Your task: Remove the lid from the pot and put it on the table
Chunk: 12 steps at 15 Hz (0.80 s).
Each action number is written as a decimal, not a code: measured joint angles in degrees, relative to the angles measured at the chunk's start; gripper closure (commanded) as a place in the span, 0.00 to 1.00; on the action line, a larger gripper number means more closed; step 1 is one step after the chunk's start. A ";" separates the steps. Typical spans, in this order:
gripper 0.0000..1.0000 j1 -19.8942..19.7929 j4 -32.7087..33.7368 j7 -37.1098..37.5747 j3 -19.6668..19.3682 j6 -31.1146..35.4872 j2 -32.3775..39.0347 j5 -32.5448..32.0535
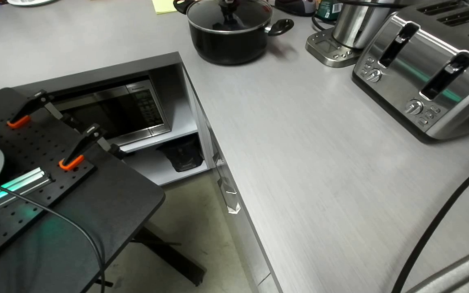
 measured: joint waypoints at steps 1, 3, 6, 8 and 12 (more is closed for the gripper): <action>0.72 0.00 0.03 0.05 -0.03 0.00 0.00 0.00; 0.76 0.07 0.14 0.15 -0.04 0.06 -0.01 0.00; 0.76 0.10 0.14 0.21 -0.06 0.07 -0.01 -0.01; 0.76 0.14 0.14 0.22 -0.09 0.08 -0.01 -0.02; 0.76 0.46 -0.34 0.21 -0.09 1.21 -0.26 -0.08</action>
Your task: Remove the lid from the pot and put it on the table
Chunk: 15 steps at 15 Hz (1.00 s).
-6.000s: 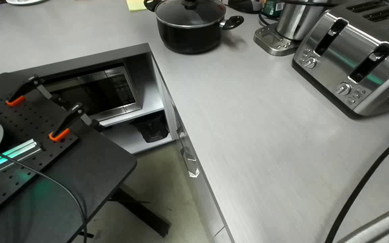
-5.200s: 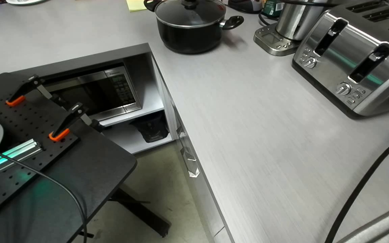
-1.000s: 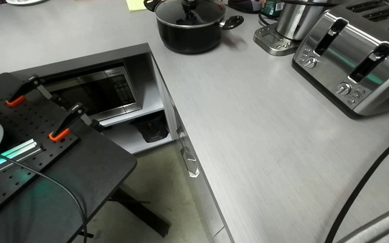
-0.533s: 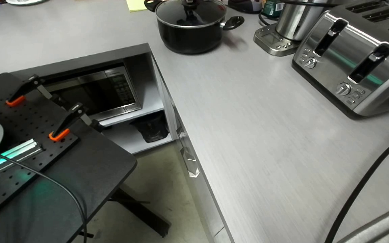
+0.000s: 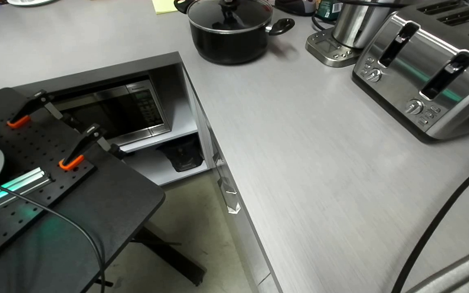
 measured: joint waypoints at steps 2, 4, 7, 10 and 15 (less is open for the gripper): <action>0.76 0.43 -0.81 -0.04 -0.01 1.54 -0.62 -0.29; 0.76 0.99 -2.48 -0.07 -0.02 3.48 -2.19 -0.55; 0.76 1.80 -6.03 -0.13 -0.03 6.09 -5.80 -0.99; 0.76 2.53 -9.72 -0.28 -0.03 7.81 -9.36 -1.76; 0.76 4.64 -13.56 -0.47 0.07 9.73 -13.59 -5.25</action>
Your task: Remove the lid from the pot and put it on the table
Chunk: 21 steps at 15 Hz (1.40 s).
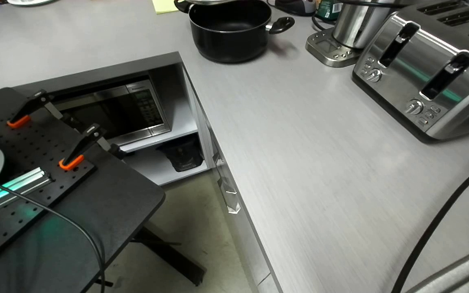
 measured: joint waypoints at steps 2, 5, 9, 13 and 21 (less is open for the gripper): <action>0.76 1.28 -0.31 -0.04 0.24 0.25 -1.31 -1.88; 0.76 3.60 -0.29 -0.14 1.11 0.27 -3.14 -4.79; 0.76 6.90 -0.03 -1.36 3.50 0.26 -4.83 -8.16; 0.76 10.30 0.67 -4.00 6.69 -0.01 -5.05 -10.50; 0.76 15.25 0.68 -13.38 12.39 -0.78 -2.01 -11.67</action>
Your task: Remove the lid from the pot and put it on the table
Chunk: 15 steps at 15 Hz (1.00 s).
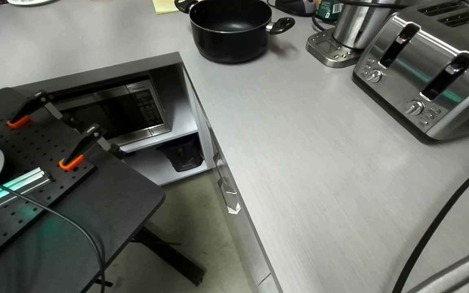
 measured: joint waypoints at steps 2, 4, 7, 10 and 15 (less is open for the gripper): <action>0.76 0.56 0.00 -2.32 0.51 0.01 1.70 -0.16; 0.76 0.78 0.01 -4.71 0.61 0.23 3.66 -0.58; 0.76 0.78 -0.01 -7.60 0.58 0.85 6.64 -2.01; 0.76 0.76 -0.02 -9.83 0.52 1.72 9.46 -3.17; 0.76 0.55 -0.03 -12.70 0.41 3.58 13.07 -3.57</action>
